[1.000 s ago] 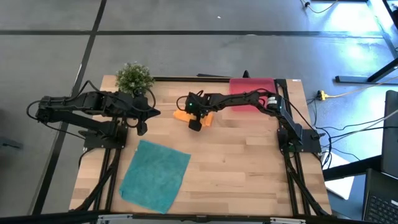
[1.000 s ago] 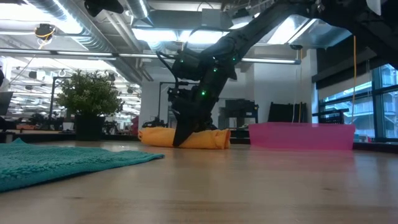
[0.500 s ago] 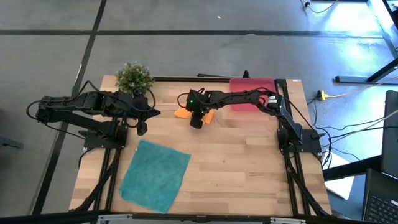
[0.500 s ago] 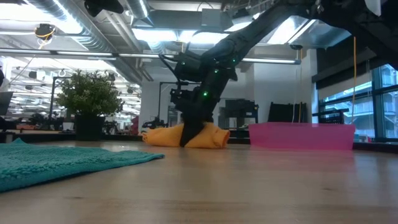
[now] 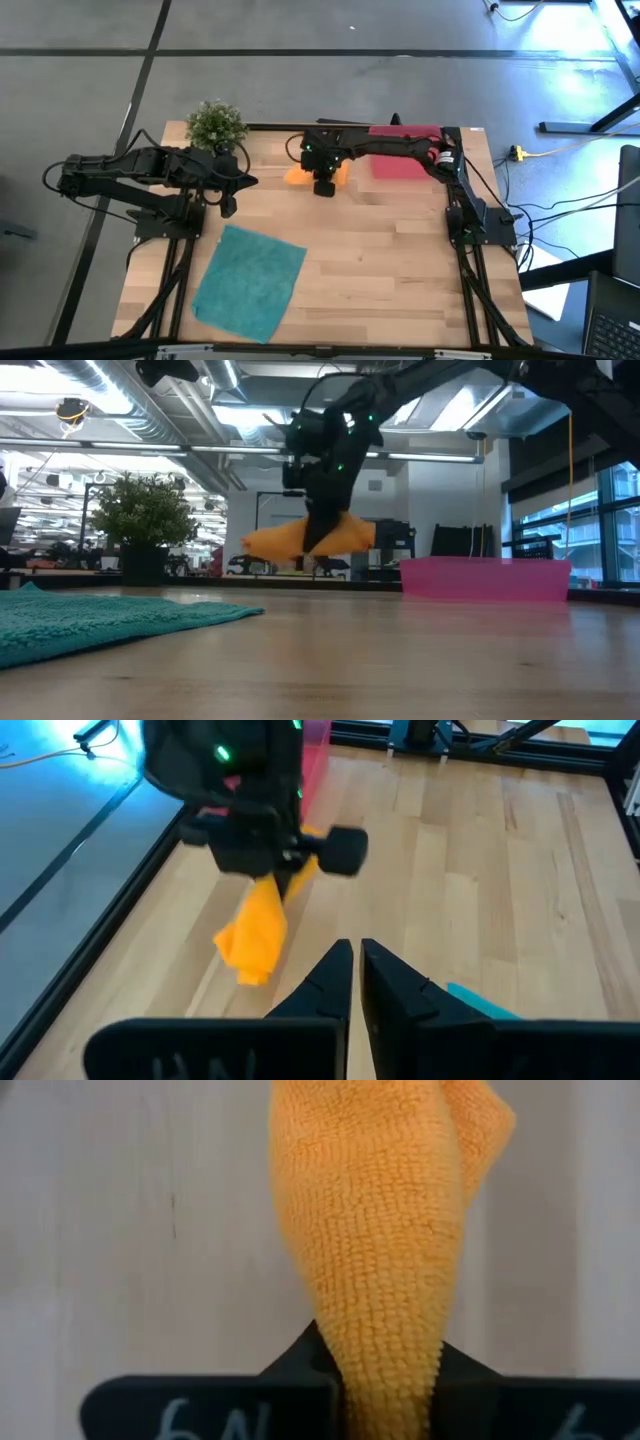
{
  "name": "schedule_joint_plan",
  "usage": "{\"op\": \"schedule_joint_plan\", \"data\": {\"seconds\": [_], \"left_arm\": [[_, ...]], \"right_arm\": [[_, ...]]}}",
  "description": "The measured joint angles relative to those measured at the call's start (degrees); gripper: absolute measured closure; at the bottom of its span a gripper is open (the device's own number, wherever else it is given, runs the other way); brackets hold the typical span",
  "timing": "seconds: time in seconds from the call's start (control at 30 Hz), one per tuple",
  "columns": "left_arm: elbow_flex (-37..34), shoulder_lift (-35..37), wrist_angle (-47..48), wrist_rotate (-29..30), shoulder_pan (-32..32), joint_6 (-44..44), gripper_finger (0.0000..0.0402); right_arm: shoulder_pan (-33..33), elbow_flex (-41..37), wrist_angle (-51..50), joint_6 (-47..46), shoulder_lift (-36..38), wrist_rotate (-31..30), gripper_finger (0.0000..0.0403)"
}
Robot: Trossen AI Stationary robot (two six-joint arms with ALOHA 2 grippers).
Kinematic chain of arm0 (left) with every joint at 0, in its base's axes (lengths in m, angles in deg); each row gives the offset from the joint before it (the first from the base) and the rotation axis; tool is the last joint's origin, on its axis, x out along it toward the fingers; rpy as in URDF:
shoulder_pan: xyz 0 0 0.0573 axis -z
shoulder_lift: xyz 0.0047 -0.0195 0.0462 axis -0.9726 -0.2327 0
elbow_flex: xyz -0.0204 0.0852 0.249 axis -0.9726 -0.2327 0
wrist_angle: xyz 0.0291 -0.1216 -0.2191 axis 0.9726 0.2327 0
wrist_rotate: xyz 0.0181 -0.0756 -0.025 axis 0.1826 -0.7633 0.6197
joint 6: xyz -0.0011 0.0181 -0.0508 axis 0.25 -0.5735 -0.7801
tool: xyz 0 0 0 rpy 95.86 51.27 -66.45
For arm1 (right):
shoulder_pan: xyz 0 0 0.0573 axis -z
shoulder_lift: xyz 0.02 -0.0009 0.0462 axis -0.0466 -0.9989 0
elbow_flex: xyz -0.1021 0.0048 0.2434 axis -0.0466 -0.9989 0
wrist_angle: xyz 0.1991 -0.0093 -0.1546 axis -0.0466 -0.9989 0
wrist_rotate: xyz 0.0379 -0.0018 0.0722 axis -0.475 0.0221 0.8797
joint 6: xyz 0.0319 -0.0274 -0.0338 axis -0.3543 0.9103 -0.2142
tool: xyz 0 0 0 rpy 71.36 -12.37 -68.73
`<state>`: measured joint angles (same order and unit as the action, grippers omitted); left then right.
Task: Roll microfiber towels into tight, uniform cylinder then place into a basket
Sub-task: Put the orange microfiber towel into the pink bin
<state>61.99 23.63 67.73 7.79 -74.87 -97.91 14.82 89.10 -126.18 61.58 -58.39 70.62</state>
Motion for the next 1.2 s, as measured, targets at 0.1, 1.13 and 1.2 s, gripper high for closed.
{"op": "schedule_joint_plan", "data": {"seconds": [0.1, 1.13, 1.2], "left_arm": [[0.0, 0.0, 0.02, -0.02, 0.0, 0.0, 0.0388], [0.0, 0.0, -6.56, 0.24, 0.01, 4.52, 0.0397], [0.0, 0.0, -7.34, 0.24, 0.0, 4.51, 0.0399]], "right_arm": [[0.64, 3.12, -4.51, 3.29, 1.31, -2.15, 0.0376], [24.1, -33.55, -0.94, 22.88, 33.55, -4.36, 0.0375], [26.7, -35.4, -0.56, 23.27, 33.87, -4.32, 0.0375]]}}
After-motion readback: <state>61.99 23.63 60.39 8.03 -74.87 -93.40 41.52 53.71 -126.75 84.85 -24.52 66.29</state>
